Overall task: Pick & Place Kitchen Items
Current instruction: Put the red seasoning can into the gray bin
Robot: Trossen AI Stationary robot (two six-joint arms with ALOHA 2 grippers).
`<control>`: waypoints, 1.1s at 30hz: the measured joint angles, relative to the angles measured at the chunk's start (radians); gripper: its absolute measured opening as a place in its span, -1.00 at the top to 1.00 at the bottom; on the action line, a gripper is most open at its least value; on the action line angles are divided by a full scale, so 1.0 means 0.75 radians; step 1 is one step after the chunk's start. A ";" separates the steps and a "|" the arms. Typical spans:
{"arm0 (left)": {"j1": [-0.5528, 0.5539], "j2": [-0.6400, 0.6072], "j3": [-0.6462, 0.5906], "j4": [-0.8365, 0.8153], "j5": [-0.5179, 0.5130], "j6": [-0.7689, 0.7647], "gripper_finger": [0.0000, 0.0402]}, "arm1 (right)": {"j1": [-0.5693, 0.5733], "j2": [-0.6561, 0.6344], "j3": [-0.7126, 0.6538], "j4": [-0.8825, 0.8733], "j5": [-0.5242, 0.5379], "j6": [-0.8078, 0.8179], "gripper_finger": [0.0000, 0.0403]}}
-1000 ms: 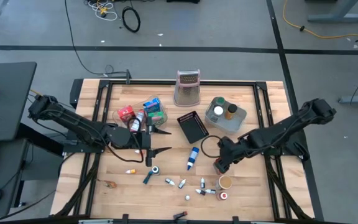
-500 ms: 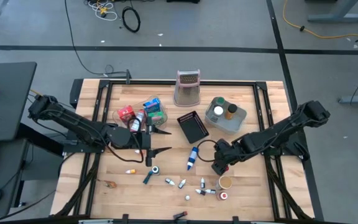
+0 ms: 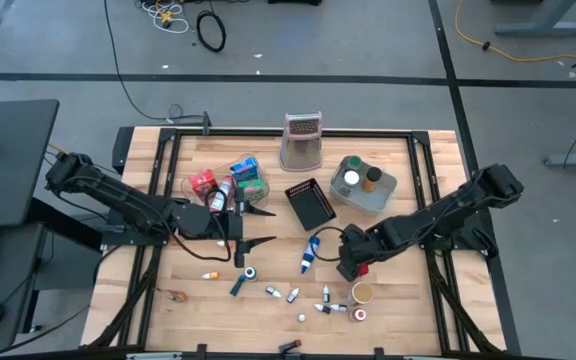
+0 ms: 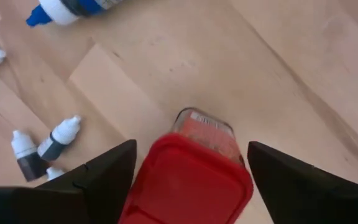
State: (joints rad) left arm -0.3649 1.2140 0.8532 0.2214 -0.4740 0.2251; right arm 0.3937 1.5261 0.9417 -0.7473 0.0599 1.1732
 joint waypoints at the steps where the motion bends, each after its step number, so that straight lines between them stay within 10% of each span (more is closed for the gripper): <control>1: 0.000 0.000 0.000 0.000 0.000 0.000 -0.25 | -0.004 0.000 0.000 -0.001 -0.001 -0.006 -0.51; 8: 0.000 0.000 0.000 0.000 0.000 0.000 -0.25 | -0.036 -0.002 0.001 -0.008 -0.071 -0.051 -0.08; 33: 0.000 0.000 0.000 0.002 -0.001 0.060 -0.25 | -0.340 -0.362 0.003 -0.072 -0.061 -0.456 -0.09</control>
State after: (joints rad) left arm -0.3649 1.2140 0.8532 0.2229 -0.4744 0.2698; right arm 0.1385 1.2544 0.9435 -0.8009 0.0139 0.8314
